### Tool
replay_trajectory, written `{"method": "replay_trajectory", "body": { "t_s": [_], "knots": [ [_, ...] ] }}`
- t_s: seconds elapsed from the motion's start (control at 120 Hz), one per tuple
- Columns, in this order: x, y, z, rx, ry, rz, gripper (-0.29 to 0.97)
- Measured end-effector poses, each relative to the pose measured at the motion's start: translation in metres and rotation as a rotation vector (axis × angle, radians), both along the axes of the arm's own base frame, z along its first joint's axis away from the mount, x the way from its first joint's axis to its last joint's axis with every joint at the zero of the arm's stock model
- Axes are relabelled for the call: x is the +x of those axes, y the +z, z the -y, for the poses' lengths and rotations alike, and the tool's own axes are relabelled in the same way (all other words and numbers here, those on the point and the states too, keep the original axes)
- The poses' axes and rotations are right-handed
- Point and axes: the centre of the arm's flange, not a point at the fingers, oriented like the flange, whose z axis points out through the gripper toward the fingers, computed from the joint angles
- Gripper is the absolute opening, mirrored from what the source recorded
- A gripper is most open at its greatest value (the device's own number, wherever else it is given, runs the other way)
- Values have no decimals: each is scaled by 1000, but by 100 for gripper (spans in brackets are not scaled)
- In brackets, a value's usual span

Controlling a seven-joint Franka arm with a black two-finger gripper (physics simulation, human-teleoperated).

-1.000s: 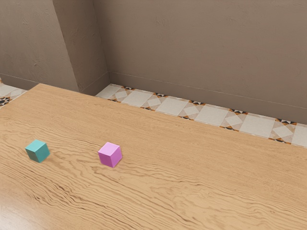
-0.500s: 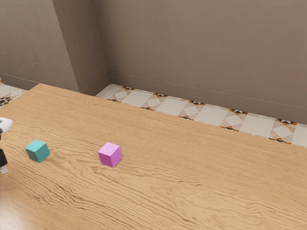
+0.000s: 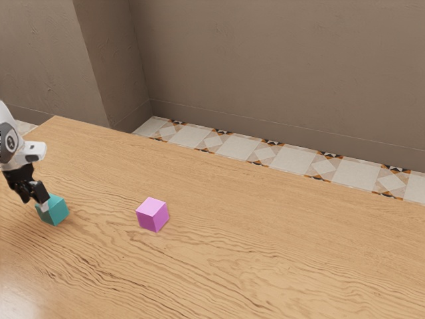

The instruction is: Pick up the blue block with one arm, and put the blue block on the pink block with one arm

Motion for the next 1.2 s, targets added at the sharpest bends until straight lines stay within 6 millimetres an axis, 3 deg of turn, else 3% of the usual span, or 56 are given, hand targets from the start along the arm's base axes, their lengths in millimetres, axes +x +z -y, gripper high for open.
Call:
{"method": "replay_trajectory", "body": {
  "t_s": [0.375,0.542,0.858,1.2],
  "knots": [
    [27,-18,3,65,38,86,68],
    [39,-17,-1,80,33,115,68],
    [46,-33,8,45,17,123,68],
    [38,-48,3,-17,86,136,64]
  ]
}}
